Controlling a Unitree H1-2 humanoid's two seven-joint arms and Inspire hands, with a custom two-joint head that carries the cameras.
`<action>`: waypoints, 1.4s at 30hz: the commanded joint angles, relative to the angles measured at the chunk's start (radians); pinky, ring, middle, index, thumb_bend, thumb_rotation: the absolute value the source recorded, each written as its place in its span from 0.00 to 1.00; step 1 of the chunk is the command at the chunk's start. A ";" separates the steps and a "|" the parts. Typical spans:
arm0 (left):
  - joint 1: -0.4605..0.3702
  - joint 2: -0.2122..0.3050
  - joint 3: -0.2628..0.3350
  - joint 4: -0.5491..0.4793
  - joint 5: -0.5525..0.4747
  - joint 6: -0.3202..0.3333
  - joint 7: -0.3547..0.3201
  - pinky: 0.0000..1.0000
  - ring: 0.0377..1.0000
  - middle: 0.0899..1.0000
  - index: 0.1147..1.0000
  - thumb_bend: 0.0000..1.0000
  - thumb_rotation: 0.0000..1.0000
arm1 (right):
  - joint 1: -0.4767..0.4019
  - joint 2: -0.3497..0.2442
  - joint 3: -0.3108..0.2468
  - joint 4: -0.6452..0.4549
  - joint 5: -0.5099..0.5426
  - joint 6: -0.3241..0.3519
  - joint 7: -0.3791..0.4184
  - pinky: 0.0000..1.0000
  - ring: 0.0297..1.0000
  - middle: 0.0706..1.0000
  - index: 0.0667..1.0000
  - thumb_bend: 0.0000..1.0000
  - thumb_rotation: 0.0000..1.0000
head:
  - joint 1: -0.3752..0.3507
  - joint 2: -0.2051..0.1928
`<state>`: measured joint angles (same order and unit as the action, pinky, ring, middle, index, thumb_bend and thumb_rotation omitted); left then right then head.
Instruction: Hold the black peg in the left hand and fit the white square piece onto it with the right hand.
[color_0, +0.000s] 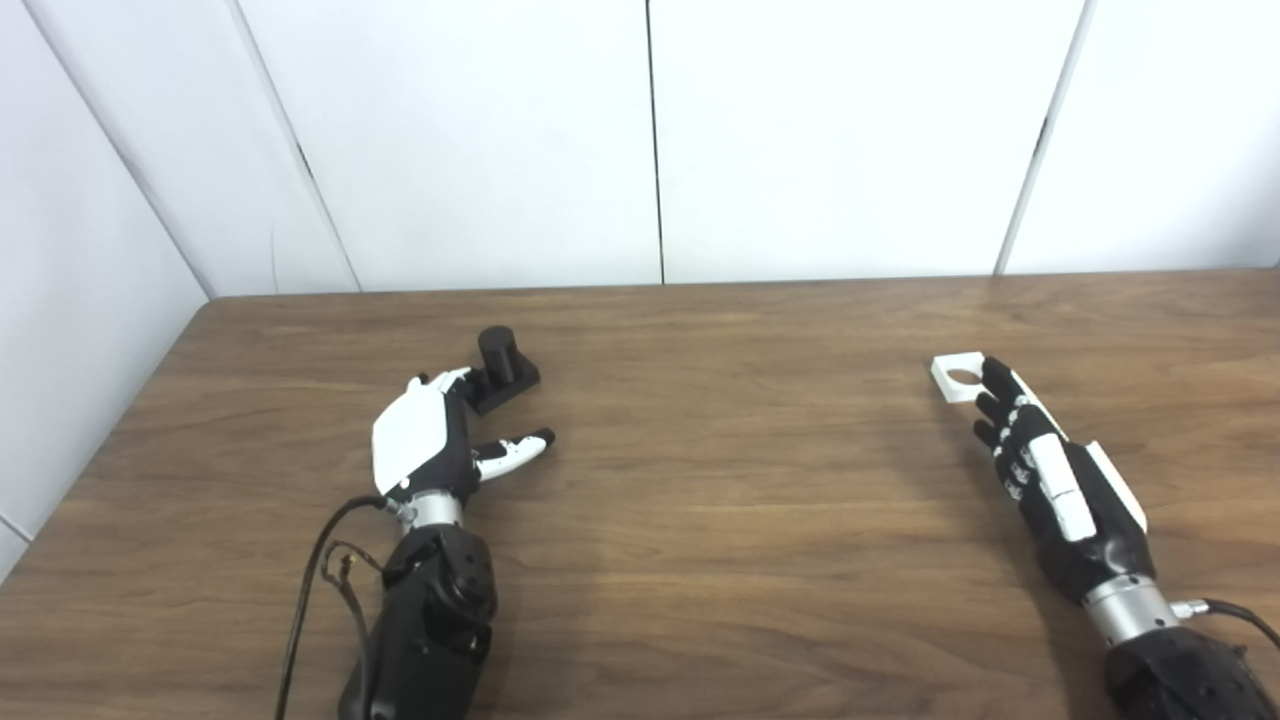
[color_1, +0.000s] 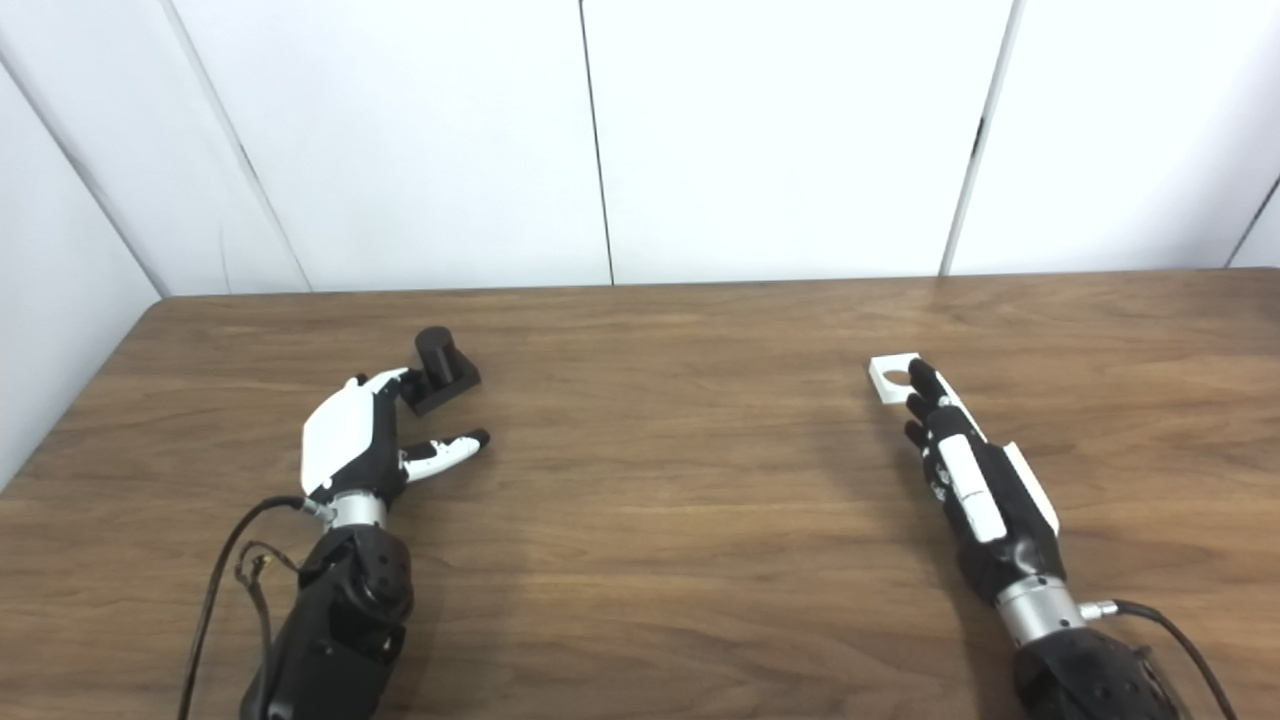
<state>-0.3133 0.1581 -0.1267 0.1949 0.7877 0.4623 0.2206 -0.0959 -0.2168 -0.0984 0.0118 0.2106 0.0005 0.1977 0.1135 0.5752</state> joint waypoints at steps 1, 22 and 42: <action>-0.028 0.006 0.002 -0.054 0.005 -0.002 0.018 0.89 0.99 0.90 0.79 0.85 0.39 | -0.007 -0.008 0.003 0.022 -0.002 -0.017 0.011 0.99 1.00 1.00 0.96 0.65 0.88 | 0.005 0.003; -0.079 0.013 0.027 -0.111 0.068 0.006 -0.036 0.90 0.98 0.88 0.77 0.83 0.39 | -0.024 -0.013 0.018 0.079 -0.004 -0.052 0.032 1.00 1.00 1.00 0.96 0.67 0.89 | 0.012 -0.007; -0.126 0.087 0.063 0.037 0.067 0.007 -0.027 0.84 0.96 0.88 0.75 0.84 0.44 | -0.001 -0.042 0.004 0.084 0.012 -0.061 0.050 0.98 1.00 1.00 0.97 0.64 0.90 | 0.041 -0.005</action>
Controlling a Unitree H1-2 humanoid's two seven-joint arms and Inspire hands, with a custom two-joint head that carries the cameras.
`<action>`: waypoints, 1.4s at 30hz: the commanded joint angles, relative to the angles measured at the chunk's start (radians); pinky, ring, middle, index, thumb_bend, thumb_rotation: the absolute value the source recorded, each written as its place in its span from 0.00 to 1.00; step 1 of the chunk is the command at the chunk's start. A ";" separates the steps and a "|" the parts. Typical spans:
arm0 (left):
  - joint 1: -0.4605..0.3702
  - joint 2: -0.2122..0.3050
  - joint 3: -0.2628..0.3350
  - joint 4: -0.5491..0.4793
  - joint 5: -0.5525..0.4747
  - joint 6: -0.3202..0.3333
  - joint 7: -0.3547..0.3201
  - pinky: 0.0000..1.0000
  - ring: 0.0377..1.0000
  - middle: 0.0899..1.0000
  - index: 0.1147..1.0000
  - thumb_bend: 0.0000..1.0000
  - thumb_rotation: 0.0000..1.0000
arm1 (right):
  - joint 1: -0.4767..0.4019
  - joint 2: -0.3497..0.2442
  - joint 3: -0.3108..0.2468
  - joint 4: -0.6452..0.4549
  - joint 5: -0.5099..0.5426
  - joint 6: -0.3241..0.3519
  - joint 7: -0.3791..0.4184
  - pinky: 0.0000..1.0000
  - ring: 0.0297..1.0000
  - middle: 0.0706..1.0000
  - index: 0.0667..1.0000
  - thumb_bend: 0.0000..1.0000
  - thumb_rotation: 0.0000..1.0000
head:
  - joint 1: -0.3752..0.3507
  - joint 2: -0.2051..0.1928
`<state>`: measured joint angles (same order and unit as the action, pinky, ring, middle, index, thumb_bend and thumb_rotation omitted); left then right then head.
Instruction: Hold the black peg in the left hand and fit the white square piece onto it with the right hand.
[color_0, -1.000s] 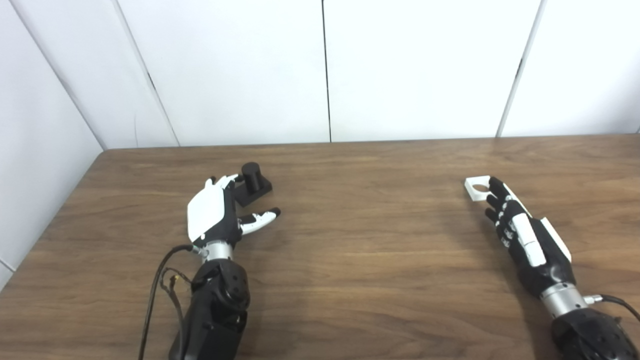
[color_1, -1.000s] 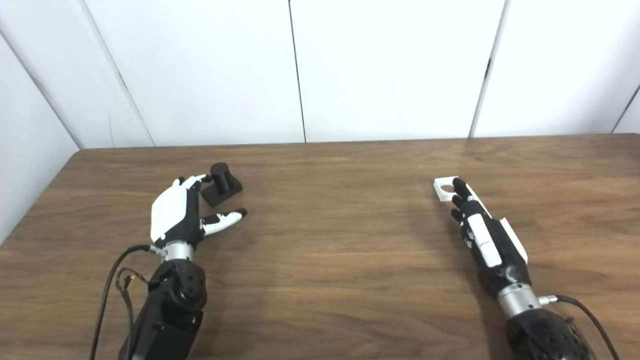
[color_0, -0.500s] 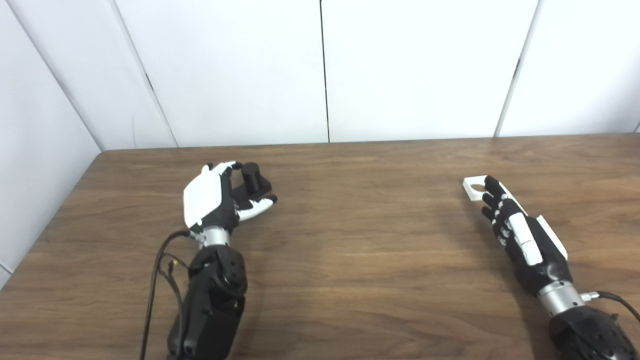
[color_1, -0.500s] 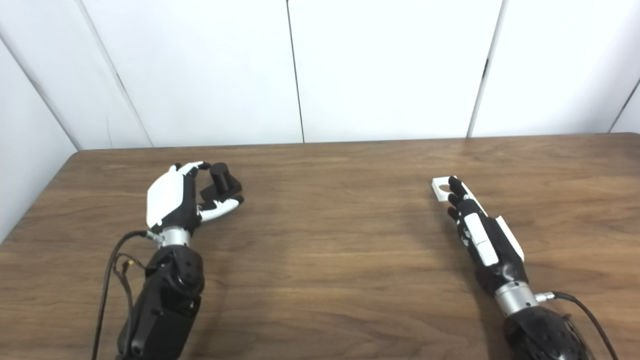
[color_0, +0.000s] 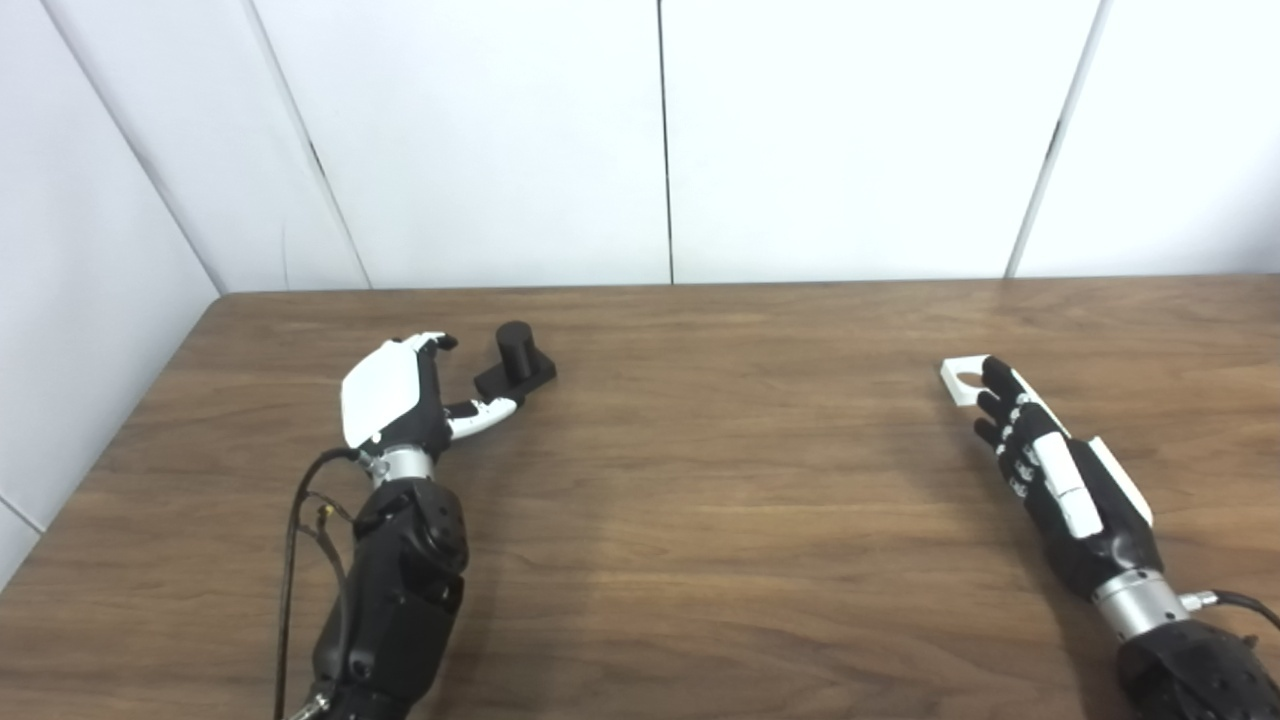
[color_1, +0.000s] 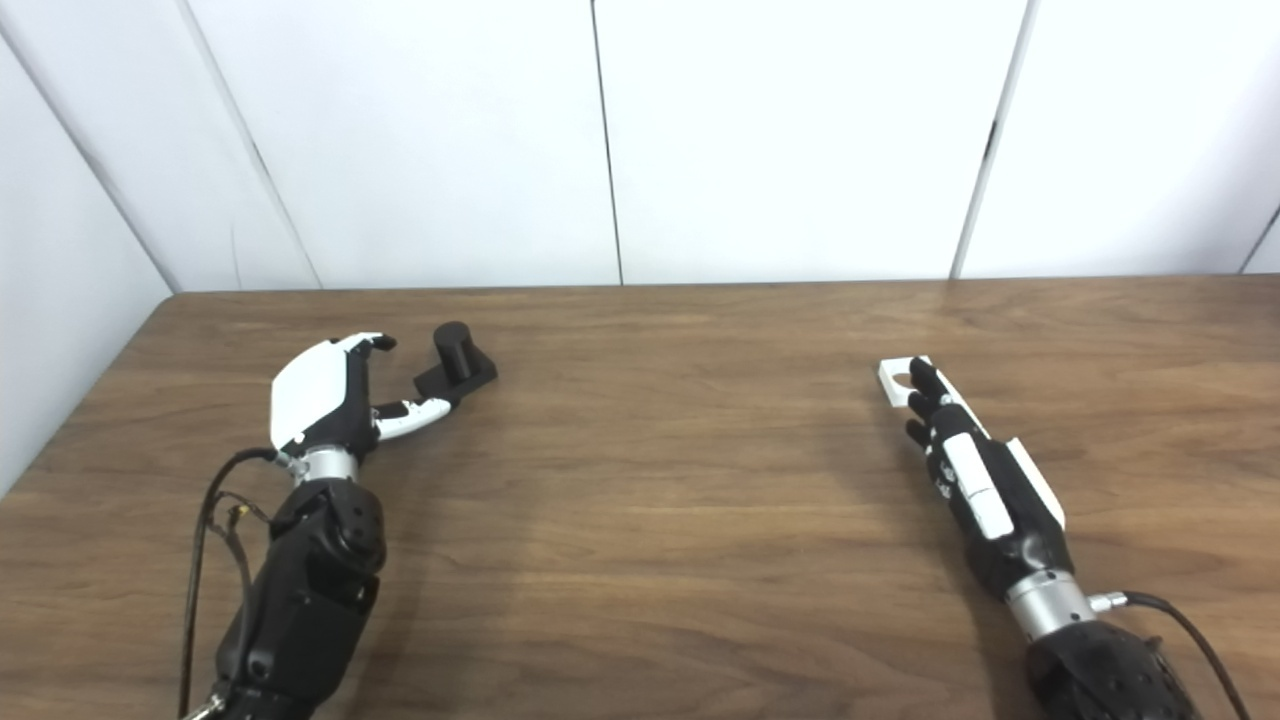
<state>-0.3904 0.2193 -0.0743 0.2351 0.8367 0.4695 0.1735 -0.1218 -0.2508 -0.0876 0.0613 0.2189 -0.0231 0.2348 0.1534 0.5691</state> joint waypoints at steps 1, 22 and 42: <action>-0.051 0.026 0.012 0.005 0.022 0.000 0.019 0.84 0.96 0.88 0.76 0.84 0.44 | 0.027 -0.009 -0.006 0.033 0.001 -0.035 0.012 0.98 1.00 1.00 0.97 0.65 0.90 | 0.002 0.000; -0.129 0.065 -0.067 0.120 -0.024 -0.012 -0.002 0.88 0.94 0.86 0.73 0.84 0.47 | 0.052 -0.012 -0.007 0.013 -0.016 -0.036 0.014 0.98 1.00 0.99 0.97 0.66 0.91 | -0.016 0.002; -0.145 0.040 -0.118 0.129 -0.045 -0.006 -0.010 0.89 0.95 0.86 0.70 0.84 0.46 | 0.056 -0.001 -0.010 -0.005 -0.004 -0.021 0.012 0.99 1.00 1.00 0.98 0.66 0.90 | -0.026 0.007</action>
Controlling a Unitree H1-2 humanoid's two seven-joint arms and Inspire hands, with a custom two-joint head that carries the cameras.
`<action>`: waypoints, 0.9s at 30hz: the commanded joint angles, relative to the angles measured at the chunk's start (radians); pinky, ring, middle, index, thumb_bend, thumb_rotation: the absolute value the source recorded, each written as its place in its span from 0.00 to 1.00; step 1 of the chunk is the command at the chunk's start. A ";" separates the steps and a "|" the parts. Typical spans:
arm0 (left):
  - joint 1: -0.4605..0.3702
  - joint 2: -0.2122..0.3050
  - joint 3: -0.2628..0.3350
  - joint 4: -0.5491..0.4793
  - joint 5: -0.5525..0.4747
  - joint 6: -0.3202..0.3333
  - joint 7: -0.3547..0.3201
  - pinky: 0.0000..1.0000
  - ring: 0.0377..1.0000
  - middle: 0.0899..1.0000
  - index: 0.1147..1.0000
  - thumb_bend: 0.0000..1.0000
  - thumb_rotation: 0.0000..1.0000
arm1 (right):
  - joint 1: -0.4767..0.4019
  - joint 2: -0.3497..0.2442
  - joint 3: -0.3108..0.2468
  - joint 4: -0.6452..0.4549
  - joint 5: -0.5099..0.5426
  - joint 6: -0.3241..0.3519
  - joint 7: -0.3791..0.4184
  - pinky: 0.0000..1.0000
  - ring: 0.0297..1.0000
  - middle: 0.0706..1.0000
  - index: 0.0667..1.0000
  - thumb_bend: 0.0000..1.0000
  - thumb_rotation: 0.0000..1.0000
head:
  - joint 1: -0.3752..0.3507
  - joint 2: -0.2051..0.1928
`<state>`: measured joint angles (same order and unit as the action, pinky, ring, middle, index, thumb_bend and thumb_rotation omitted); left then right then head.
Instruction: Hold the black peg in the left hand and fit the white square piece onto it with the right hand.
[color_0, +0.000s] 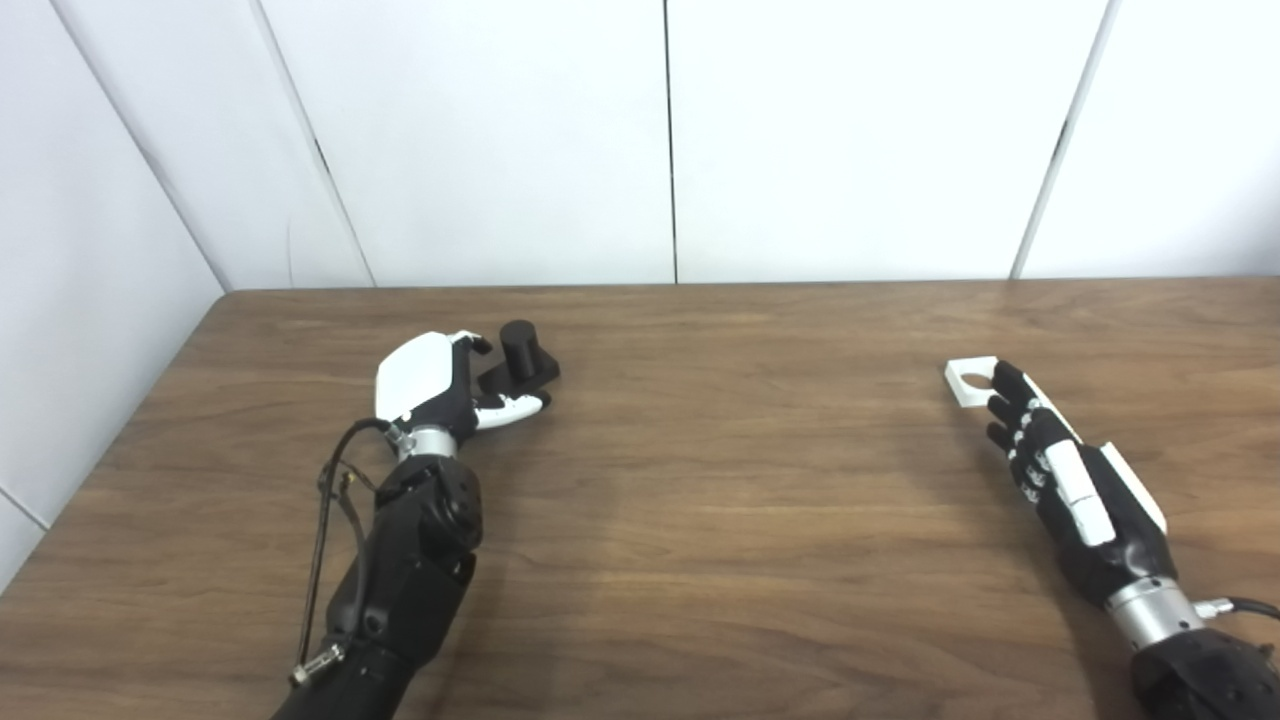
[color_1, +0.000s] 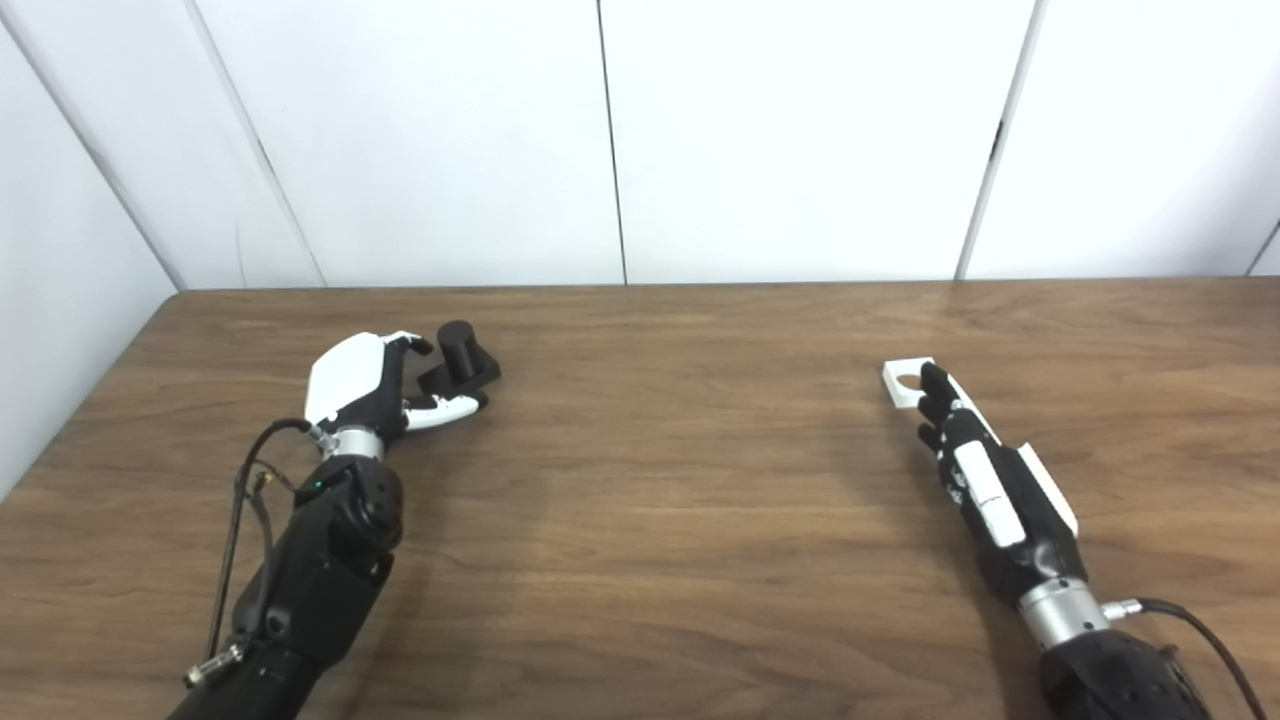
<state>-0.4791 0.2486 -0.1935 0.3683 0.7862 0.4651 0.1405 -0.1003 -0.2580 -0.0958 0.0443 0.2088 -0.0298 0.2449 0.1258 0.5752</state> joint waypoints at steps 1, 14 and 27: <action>-0.057 0.010 -0.001 0.001 0.009 0.000 0.022 0.89 0.95 0.86 0.70 0.83 0.45 | 0.035 0.006 -0.002 0.008 0.004 -0.014 -0.001 0.99 1.00 1.00 0.98 0.66 0.90 | 0.001 0.002; -0.058 0.012 -0.012 0.024 0.050 0.004 0.010 0.90 0.96 0.88 0.66 0.78 0.39 | 0.041 -0.006 -0.011 -0.037 -0.013 0.004 -0.015 0.97 1.00 0.98 0.98 0.68 0.92 | 0.007 0.004; -0.052 0.013 -0.010 0.038 0.034 0.001 0.043 0.88 0.96 0.87 0.53 0.76 0.28 | 0.037 -0.019 -0.013 -0.043 -0.010 0.004 0.001 0.95 1.00 0.98 0.97 0.70 0.90 | 0.010 0.007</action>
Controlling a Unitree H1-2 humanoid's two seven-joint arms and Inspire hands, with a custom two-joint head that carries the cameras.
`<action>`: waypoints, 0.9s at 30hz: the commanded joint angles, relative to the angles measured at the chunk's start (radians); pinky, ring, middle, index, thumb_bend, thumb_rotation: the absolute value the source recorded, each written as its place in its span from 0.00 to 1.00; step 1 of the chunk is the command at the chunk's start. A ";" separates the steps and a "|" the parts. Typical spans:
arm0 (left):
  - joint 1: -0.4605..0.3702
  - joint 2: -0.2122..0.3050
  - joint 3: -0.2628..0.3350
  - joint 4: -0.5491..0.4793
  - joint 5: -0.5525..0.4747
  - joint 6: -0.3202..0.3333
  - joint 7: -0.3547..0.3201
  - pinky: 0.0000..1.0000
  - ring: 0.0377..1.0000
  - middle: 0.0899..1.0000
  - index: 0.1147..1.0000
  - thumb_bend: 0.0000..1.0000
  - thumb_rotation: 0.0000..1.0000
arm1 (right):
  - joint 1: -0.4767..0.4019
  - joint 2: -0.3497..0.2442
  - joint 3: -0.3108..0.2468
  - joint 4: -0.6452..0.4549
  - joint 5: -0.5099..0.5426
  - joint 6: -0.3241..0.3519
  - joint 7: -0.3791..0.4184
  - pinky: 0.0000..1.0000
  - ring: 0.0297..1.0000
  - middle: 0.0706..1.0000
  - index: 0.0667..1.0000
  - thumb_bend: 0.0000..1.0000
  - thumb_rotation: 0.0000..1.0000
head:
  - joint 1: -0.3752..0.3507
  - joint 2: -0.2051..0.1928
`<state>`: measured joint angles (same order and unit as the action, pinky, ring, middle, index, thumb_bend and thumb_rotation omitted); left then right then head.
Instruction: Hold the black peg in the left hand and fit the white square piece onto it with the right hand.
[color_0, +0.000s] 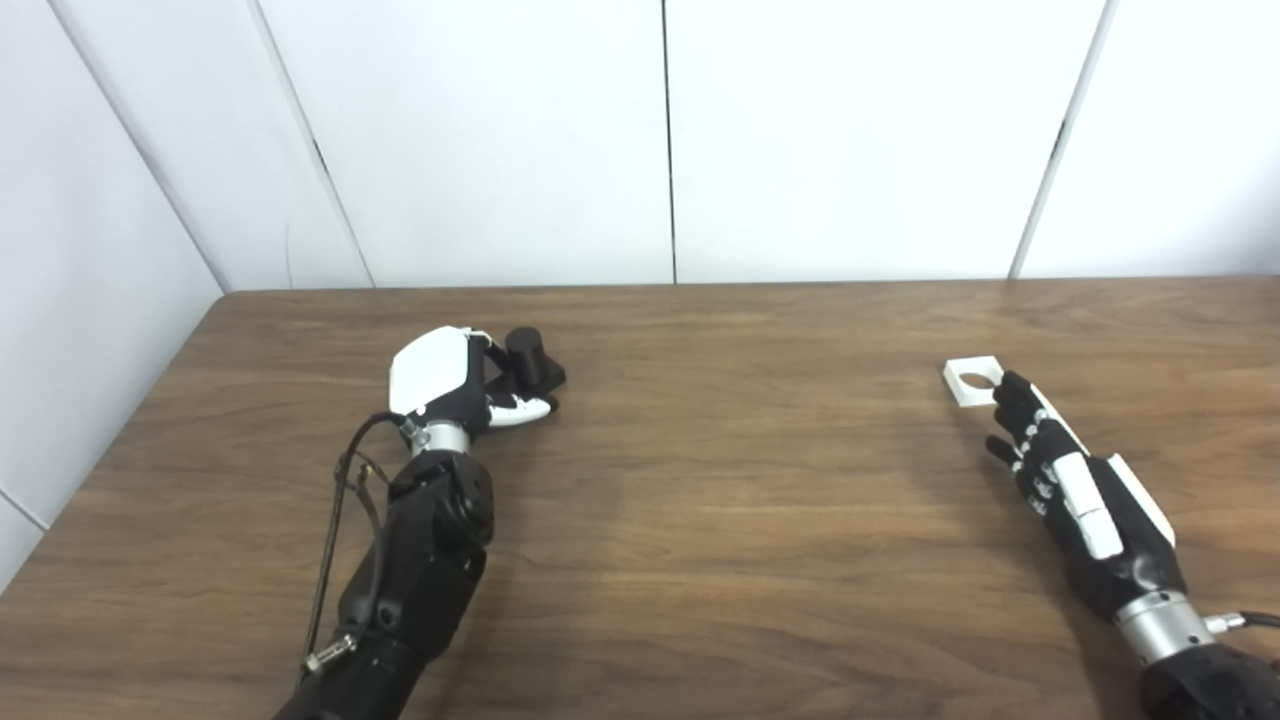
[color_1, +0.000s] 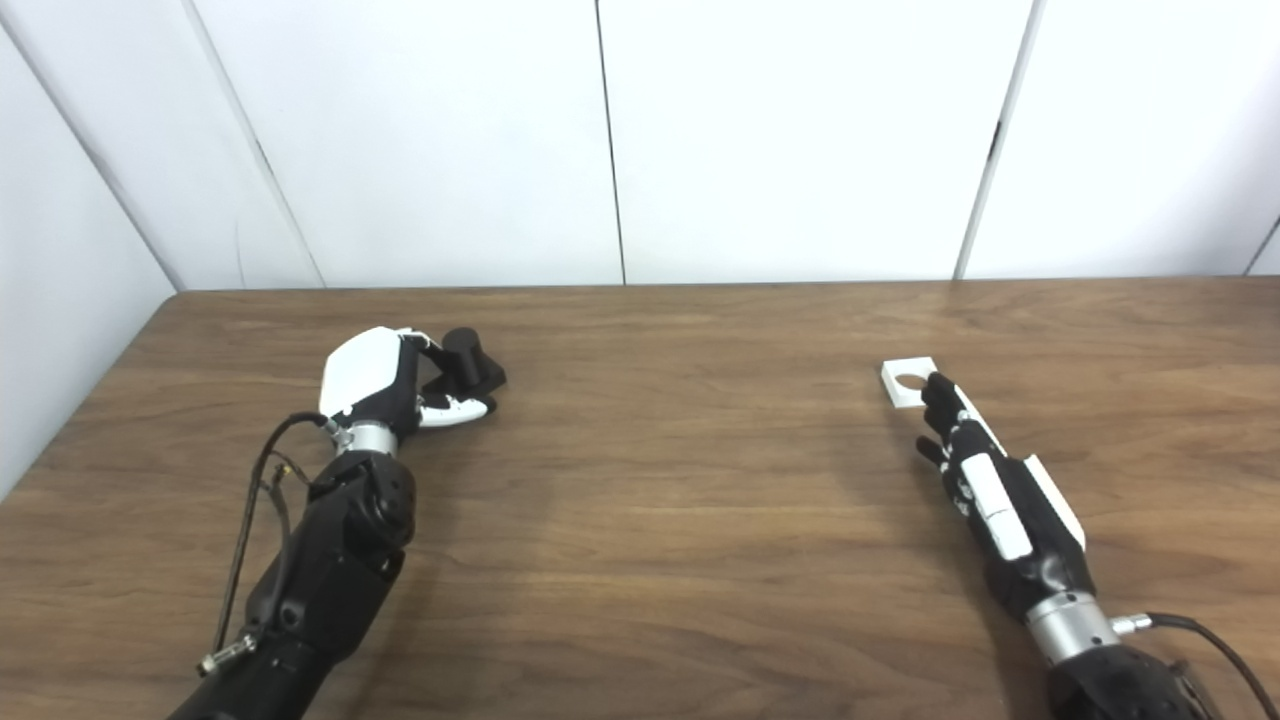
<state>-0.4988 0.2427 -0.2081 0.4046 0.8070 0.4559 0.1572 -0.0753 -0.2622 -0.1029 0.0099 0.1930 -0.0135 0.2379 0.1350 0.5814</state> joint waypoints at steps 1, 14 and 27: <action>-0.032 0.018 0.005 0.001 0.011 0.009 0.030 0.88 0.95 0.86 0.52 0.76 0.26 | 0.012 -0.016 -0.006 -0.009 0.008 -0.013 0.009 0.95 1.00 0.98 0.97 0.69 0.90 | 0.001 0.000; -0.018 0.010 0.010 -0.014 -0.023 0.007 0.045 0.87 0.96 0.84 0.42 0.52 0.07 | 0.011 -0.023 -0.003 -0.025 0.009 -0.013 0.009 0.96 1.00 0.98 0.98 0.70 0.90 | -0.001 0.001; -0.005 0.006 0.000 -0.022 -0.054 -0.007 0.069 0.87 0.95 0.81 0.42 0.52 0.07 | 0.006 -0.030 -0.009 -0.038 0.018 0.006 0.010 0.97 1.00 0.99 0.98 0.71 0.89 | -0.005 0.009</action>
<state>-0.4928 0.2333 -0.2063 0.3888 0.7494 0.4449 0.2215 -0.0628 -0.2799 -0.1031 -0.0020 0.1981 0.0037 0.2405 0.1304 0.5891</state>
